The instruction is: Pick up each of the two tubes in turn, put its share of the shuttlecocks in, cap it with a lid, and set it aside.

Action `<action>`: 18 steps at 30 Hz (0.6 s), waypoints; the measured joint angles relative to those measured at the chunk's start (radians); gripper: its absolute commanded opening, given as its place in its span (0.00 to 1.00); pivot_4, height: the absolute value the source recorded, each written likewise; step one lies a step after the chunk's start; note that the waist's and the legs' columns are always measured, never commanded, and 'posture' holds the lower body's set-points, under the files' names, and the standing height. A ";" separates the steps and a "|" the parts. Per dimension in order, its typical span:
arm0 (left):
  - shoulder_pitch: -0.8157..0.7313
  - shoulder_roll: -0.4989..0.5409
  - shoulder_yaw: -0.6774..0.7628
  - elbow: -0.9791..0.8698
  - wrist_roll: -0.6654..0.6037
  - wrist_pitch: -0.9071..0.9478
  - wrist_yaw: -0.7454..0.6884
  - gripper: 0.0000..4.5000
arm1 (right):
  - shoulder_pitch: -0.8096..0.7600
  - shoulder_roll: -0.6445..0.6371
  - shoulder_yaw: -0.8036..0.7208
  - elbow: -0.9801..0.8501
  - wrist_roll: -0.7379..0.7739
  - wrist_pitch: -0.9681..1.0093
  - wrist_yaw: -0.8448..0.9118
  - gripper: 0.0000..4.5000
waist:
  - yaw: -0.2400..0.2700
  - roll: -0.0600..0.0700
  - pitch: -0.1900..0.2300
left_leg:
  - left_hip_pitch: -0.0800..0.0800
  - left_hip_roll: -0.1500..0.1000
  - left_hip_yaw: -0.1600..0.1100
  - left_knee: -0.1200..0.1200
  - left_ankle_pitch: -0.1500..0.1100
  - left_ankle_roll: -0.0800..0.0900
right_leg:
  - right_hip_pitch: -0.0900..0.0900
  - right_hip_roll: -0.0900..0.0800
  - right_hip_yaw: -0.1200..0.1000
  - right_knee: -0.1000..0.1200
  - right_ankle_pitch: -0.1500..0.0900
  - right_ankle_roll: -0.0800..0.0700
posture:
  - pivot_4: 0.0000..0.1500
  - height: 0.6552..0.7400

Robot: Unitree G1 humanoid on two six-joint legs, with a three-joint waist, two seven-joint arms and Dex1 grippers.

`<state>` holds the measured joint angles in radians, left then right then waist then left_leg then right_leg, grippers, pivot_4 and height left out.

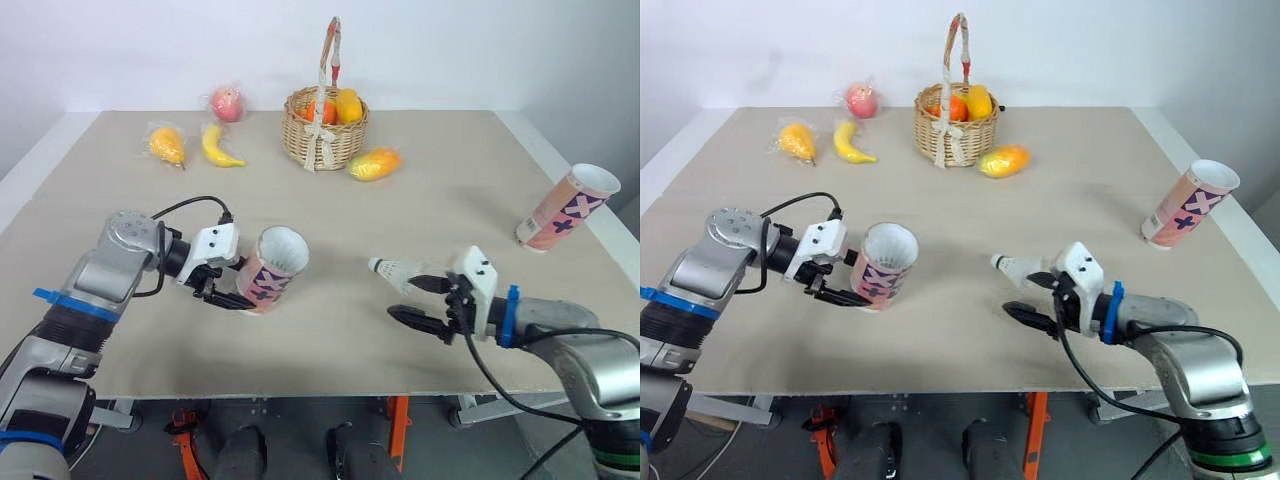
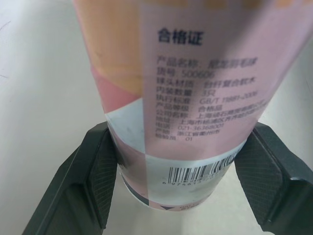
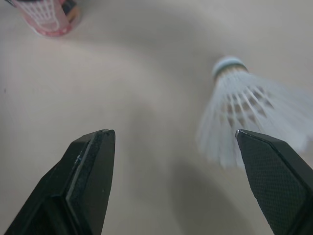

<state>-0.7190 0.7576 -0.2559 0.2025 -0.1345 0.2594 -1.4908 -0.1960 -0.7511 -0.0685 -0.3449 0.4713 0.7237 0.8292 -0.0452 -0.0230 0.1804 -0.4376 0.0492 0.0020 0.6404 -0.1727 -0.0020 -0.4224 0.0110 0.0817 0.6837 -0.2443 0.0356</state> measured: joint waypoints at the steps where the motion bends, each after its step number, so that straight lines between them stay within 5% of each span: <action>1: 0.000 0.000 0.000 0.001 -0.001 0.000 -0.001 0.73 | -0.012 0.011 0.011 0.013 -0.007 0.000 -0.008 0.94 | 0.000 0.000 0.000 | 0.000 0.000 0.000 0.000 0.000 0.000 | 0.000 0.000 0.000 0.000 0.000 0.000 | 1.00 1.00; 6: -0.001 0.000 -0.001 0.002 -0.001 0.001 0.001 0.73 | -0.102 0.061 0.059 0.094 -0.039 -0.002 -0.048 0.88 | 0.000 0.000 0.000 | 0.000 0.000 0.000 0.000 0.000 0.000 | 0.000 0.000 0.000 0.000 0.000 0.000 | 1.00 1.00; 9: -0.001 0.000 -0.001 0.002 -0.002 0.002 0.002 0.73 | -0.123 0.086 0.068 0.124 -0.047 -0.005 -0.053 0.68 | 0.000 0.000 0.000 | 0.000 0.000 0.000 -0.001 0.000 0.000 | 0.000 0.000 0.000 0.000 0.000 0.000 | 1.00 1.00; 14: -0.001 0.000 -0.001 0.000 -0.003 0.004 0.005 0.73 | -0.123 0.093 0.070 0.142 -0.054 -0.022 -0.049 0.08 | 0.000 0.000 0.000 | 0.000 0.000 0.000 -0.001 0.000 0.000 | 0.000 0.000 0.000 0.000 -0.001 0.000 | 1.00 1.00; 18: 0.001 0.000 -0.001 -0.006 -0.002 0.009 0.009 0.73 | -0.116 0.083 0.069 0.121 -0.054 -0.046 -0.037 0.02 | 0.000 0.000 0.000 | 0.000 0.000 0.000 -0.001 0.000 0.000 | 0.000 0.000 0.000 0.000 -0.001 0.000 | 1.00 1.00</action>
<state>-0.7182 0.7581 -0.2572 0.1963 -0.1366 0.2682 -1.4813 -0.3124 -0.6682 0.0010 -0.2236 0.4177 0.6778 0.7919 -0.0451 -0.0231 0.1804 -0.4377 0.0491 0.0017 0.6397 -0.1727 -0.0020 -0.4225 0.0111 0.0813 0.6837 -0.2449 0.0354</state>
